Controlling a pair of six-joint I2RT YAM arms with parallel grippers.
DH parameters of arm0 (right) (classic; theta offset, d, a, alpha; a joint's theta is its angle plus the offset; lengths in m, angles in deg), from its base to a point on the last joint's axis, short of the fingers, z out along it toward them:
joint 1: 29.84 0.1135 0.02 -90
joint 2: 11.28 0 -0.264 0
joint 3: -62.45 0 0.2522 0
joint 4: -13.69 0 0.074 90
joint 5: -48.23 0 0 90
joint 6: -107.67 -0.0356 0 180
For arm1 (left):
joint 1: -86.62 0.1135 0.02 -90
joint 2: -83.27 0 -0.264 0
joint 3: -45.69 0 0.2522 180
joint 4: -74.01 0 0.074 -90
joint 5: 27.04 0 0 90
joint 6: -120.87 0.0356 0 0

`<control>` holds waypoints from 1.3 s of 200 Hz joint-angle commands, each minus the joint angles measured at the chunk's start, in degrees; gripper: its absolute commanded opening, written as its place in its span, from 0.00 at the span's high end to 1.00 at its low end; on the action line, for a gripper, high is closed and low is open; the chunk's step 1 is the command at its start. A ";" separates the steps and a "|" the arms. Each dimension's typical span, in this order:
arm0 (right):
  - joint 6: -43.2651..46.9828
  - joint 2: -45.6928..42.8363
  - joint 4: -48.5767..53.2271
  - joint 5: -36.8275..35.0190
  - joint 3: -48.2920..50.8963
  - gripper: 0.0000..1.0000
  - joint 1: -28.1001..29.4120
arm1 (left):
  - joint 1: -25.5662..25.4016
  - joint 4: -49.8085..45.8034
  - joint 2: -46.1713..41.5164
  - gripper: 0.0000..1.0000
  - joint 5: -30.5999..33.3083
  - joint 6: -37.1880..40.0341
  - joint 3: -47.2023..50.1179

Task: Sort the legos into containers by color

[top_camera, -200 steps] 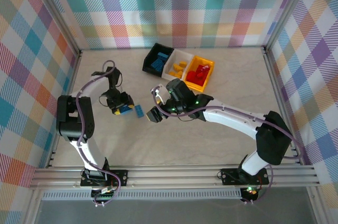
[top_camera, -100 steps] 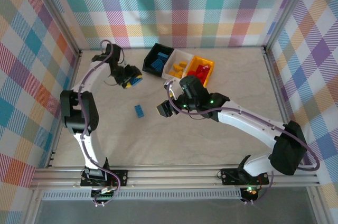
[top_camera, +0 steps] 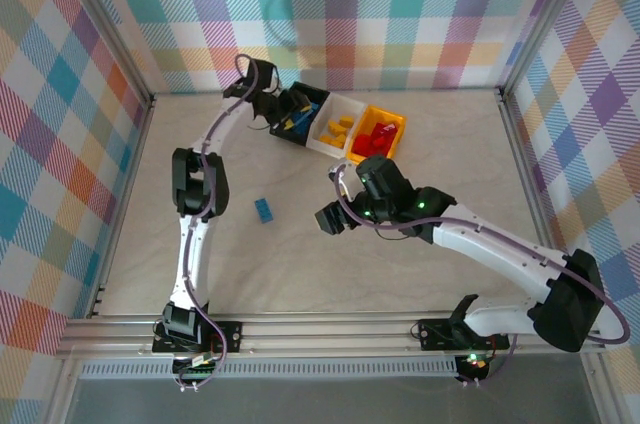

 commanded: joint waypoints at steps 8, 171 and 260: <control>-0.87 -2.25 1.64 -0.65 1.11 0.20 -0.82 | -0.86 -0.89 6.77 0.43 -0.48 -2.94 -10.50; -3.87 -2.69 -3.08 -0.83 3.98 0.18 -0.66 | -1.33 -11.87 -0.80 0.09 -2.86 5.75 -14.52; 0.00 19.00 -7.07 5.57 -8.07 0.20 3.48 | 3.49 -21.07 -46.43 0.07 18.12 13.62 38.19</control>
